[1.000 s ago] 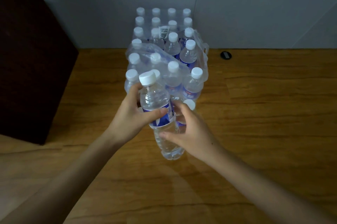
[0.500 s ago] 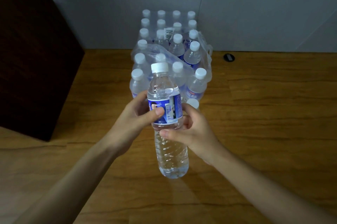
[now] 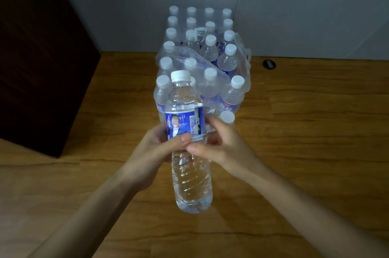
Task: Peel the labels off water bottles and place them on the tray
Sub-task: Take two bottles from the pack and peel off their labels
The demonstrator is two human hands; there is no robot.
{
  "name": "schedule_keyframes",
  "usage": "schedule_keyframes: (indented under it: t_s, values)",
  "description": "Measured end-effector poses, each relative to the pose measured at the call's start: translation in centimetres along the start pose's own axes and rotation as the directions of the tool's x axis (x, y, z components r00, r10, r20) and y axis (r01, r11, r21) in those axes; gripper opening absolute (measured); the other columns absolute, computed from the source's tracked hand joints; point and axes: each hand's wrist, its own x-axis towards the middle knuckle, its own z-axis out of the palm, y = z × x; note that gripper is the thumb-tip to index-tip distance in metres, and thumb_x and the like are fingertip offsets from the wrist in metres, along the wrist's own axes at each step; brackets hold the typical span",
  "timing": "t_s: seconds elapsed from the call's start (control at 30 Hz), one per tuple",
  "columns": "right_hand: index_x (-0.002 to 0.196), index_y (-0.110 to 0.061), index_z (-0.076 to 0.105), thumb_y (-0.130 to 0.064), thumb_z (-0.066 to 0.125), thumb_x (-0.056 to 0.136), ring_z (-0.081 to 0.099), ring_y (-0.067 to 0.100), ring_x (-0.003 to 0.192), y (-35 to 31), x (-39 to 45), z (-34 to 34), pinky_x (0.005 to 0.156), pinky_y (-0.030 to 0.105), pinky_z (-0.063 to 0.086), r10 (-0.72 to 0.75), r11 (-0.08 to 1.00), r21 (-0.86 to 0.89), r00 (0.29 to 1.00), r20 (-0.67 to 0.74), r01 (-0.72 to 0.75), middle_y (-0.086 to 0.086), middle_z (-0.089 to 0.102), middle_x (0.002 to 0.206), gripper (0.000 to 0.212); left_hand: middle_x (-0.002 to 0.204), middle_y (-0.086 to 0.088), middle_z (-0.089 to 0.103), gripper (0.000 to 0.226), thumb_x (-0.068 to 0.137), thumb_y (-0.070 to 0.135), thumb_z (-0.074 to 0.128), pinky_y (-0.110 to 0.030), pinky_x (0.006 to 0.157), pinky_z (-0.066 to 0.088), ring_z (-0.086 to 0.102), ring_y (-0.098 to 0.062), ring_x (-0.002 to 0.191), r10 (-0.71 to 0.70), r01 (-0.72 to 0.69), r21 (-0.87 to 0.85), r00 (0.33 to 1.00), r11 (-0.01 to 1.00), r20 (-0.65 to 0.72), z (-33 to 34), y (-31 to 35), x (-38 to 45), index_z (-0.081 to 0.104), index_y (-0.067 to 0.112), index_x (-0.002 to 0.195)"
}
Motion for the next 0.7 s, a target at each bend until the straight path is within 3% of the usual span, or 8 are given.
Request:
schedule_keyframes:
  t_s: [0.1,0.2,0.3,0.43,0.63,0.7]
  values:
    - [0.102,-0.031,0.065,-0.047,0.066,0.072,0.069,0.005,0.072,-1.0,0.2,-1.2,0.062,0.020,0.049,-0.069,0.991,-0.121,0.985,-0.160,0.049,-0.011,0.074,0.080,0.034,0.104,-0.005,0.074,0.046,0.069,0.032,0.074,-0.022,0.070,0.055,0.071,-0.019,0.093,0.076,-0.067,0.090,0.992,0.994,-0.102,-0.2,0.4,0.2,0.066,0.014,0.111]
    - [0.081,-0.032,0.066,-0.036,0.068,0.076,0.067,-0.002,0.067,-1.5,0.6,-1.3,0.059,0.011,0.047,-0.178,0.960,-0.256,0.952,-0.248,0.113,-0.021,0.070,0.072,0.007,0.101,0.000,0.074,0.042,0.068,0.027,0.079,-0.022,0.070,0.055,0.070,-0.017,0.094,0.098,-0.069,0.176,0.982,0.982,-0.162,-0.2,0.1,0.2,0.067,0.020,0.107]
    - [0.072,-0.034,0.064,-0.025,0.073,0.078,0.066,-0.003,0.065,-1.4,0.8,-0.7,0.057,0.012,0.048,-0.219,0.943,-0.308,0.934,-0.281,0.128,-0.022,0.068,0.067,0.014,0.099,0.003,0.075,0.045,0.064,0.030,0.081,-0.023,0.070,0.056,0.070,-0.013,0.091,0.135,-0.087,0.226,0.968,0.970,-0.210,0.0,-0.3,0.1,0.067,0.023,0.106]
    - [0.076,-0.027,0.069,-0.018,0.074,0.078,0.068,0.000,0.067,-1.1,1.0,-0.7,0.061,0.019,0.055,-0.198,0.949,-0.300,0.927,-0.318,0.100,-0.014,0.071,0.072,0.010,0.094,0.014,0.073,0.043,0.062,0.032,0.081,-0.016,0.065,0.054,0.069,-0.003,0.084,0.178,-0.071,0.369,0.948,0.927,-0.265,0.7,-0.4,-0.2,0.063,0.033,0.101]
    - [0.078,-0.016,0.072,-0.011,0.070,0.079,0.069,0.004,0.066,-0.8,1.2,-0.6,0.061,0.026,0.057,-0.183,0.946,-0.317,0.920,-0.347,0.068,-0.008,0.072,0.072,0.005,0.091,0.020,0.071,0.049,0.058,0.047,0.078,-0.036,0.073,0.058,0.068,0.000,0.083,0.184,0.008,0.495,0.923,0.869,-0.338,1.0,-0.5,0.0,0.061,0.037,0.103]
    - [0.075,-0.015,0.071,-0.011,0.070,0.079,0.068,0.003,0.063,-0.5,1.3,-0.6,0.058,0.024,0.056,-0.203,0.934,-0.351,0.910,-0.361,0.069,-0.009,0.071,0.068,0.006,0.091,0.019,0.071,0.054,0.059,0.050,0.078,-0.034,0.072,0.058,0.068,0.001,0.083,0.192,0.013,0.515,0.920,0.857,-0.343,1.1,-0.6,0.0,0.060,0.035,0.107]
